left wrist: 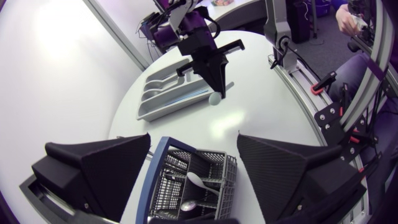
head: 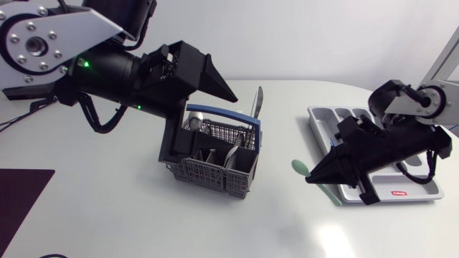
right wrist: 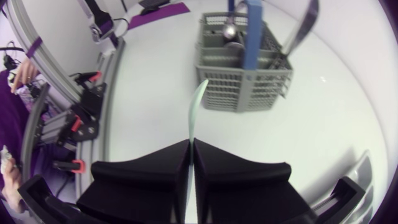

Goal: Sort the cutlery from the basket into the organizer compartments.

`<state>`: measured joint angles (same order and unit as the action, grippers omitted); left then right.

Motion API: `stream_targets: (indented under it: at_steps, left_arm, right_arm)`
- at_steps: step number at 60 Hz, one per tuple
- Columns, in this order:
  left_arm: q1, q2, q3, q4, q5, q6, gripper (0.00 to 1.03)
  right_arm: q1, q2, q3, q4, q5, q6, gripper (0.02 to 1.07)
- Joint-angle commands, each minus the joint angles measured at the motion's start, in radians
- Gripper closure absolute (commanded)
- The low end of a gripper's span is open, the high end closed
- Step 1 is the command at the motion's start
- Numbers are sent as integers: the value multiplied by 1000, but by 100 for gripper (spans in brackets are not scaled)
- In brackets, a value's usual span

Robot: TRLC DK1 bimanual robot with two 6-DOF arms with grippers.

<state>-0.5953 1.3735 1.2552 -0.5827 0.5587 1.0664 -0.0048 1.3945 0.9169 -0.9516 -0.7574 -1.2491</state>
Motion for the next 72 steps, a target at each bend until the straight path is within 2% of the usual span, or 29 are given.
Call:
stream_targets:
  at_steps: [1,12,19,44,58,66,72]
  left_arm:
    - [8,7,-31,23,-19,-65,6]
    - [11,15,-60,50,-74,-117,6]
    - [23,16,-85,60,-103,-140,6]
    - [75,19,-129,60,-134,-166,6]
    - [74,25,-135,61,-140,-166,6]
    - [72,24,-137,61,-141,-164,6]
    - [72,24,-139,61,-149,-164,6]
  right_arm:
    - [-66,-32,-73,94,55,19,101]
    - [-215,-74,-151,274,121,-29,101]
    - [-322,-81,-184,344,142,-110,101]
    - [-702,49,-150,402,118,-533,101]
    - [-793,123,-162,494,107,-694,101]
    - [-808,149,-194,634,105,-745,101]
    - [-811,169,-193,672,109,-794,101]
